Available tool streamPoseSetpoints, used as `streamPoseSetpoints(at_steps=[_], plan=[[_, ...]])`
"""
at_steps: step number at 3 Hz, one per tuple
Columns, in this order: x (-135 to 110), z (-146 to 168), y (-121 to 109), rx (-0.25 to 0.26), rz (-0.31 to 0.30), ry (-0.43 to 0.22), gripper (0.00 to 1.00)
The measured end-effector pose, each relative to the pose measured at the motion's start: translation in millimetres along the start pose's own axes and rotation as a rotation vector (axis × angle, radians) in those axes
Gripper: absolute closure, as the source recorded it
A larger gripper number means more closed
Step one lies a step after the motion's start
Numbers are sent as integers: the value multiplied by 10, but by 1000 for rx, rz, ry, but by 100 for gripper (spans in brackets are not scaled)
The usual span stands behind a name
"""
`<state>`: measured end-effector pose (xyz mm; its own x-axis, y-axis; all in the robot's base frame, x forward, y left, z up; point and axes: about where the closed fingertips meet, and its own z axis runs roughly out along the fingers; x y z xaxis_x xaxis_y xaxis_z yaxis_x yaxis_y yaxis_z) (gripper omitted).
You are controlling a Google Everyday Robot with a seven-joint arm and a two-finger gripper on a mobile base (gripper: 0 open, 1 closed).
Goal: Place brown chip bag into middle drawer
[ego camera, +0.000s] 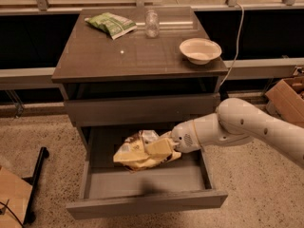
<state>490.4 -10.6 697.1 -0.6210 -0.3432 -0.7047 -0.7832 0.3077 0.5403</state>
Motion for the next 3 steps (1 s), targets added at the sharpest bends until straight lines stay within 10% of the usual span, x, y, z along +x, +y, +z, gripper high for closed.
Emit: streamPoseSetpoints(at_steps=[1,3], plan=[[324,-12,-296,1,58,-3,100],[1078,-51,-985,-23,198,-1,51]])
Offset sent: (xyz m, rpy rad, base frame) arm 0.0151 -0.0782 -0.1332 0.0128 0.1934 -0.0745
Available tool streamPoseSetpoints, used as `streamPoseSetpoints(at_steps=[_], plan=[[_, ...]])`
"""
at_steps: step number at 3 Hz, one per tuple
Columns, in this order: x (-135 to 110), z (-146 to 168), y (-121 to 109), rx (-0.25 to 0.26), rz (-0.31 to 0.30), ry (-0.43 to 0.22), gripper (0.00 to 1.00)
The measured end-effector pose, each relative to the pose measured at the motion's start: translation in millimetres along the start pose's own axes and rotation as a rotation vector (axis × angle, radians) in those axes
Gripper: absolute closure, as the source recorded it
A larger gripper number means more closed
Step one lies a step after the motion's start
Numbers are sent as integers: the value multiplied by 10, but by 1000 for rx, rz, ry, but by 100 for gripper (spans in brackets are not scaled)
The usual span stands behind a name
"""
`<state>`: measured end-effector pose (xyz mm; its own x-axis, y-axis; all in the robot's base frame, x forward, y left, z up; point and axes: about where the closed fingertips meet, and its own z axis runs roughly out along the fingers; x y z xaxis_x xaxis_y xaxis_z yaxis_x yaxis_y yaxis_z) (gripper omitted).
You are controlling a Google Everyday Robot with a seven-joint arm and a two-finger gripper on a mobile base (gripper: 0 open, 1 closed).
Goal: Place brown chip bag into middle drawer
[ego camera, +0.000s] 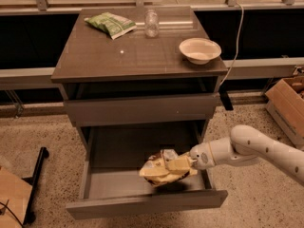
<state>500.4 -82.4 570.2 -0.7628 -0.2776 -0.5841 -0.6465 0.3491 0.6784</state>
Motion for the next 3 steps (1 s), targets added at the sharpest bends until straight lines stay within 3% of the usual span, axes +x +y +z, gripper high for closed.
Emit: streamPoseSetpoints(at_steps=[2,3], plan=[[-23,39,44,-6,-7,5,5],[-23,50,48,-8,-7,6,0]])
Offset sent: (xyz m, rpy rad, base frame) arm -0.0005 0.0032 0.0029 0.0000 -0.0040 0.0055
